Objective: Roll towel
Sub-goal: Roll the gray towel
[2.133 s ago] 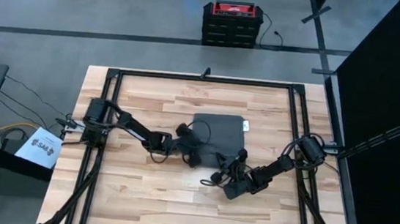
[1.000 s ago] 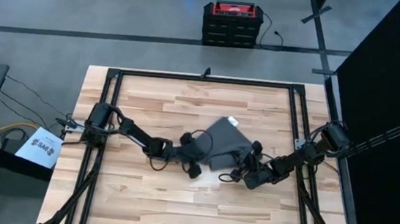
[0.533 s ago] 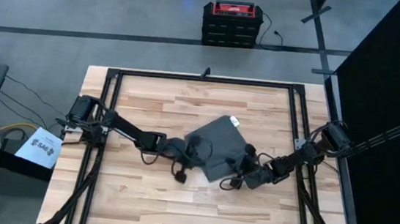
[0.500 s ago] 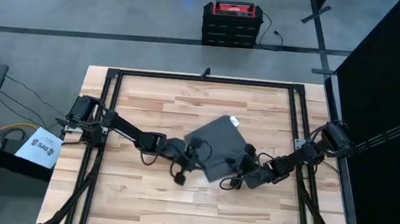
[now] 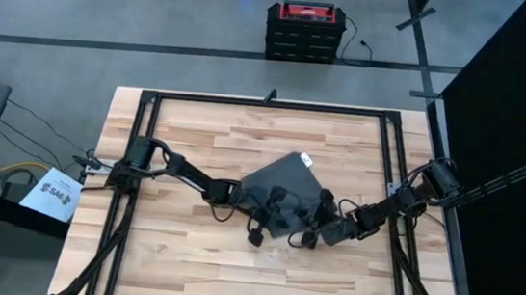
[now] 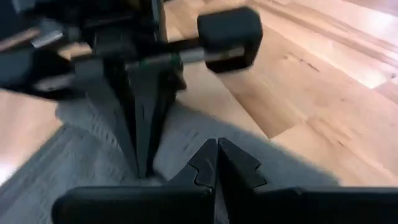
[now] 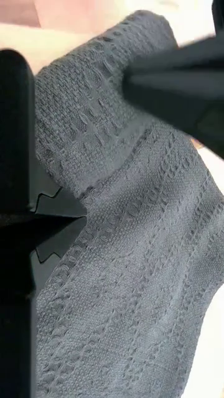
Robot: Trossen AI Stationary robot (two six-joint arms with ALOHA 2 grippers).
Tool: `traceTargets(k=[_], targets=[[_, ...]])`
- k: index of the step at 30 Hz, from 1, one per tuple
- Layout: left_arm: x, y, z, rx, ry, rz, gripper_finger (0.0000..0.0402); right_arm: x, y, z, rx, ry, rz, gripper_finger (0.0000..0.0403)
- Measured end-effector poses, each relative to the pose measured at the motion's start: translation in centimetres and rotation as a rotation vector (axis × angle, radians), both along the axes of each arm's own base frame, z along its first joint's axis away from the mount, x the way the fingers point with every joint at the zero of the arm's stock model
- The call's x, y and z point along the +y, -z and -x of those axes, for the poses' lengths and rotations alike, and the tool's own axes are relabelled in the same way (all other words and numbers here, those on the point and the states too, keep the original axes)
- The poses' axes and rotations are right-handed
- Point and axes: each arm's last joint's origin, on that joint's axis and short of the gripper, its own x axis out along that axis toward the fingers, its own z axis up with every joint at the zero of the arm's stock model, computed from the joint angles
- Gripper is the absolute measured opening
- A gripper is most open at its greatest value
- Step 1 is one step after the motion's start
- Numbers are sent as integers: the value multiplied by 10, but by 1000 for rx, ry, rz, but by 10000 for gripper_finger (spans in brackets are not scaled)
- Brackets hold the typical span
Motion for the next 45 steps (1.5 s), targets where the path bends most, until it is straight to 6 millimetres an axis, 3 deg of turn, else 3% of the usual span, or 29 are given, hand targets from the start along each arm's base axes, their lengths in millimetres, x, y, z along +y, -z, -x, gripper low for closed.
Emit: traceTargets(k=[14, 19, 27, 30, 39, 45], targets=[[-15, 43, 2, 138, -14, 187, 0, 1, -4, 1, -16, 20, 19, 0], [-19, 46, 3, 151, -21, 215, 0, 3, -28, 9, -96, 107, 81, 0], [-16, 47, 3, 174, -114, 265, 0, 13, -65, 46, -177, 225, 9, 0], [-16, 47, 3, 173, -123, 273, 0, 13, -55, 51, -153, 270, -23, 0], [-14, 47, 3, 191, -203, 360, 0, 4, 2, 48, -84, 460, -19, 0], [-13, 47, 2, 183, -275, 375, 0, -3, 12, 49, -54, 492, 51, 0]])
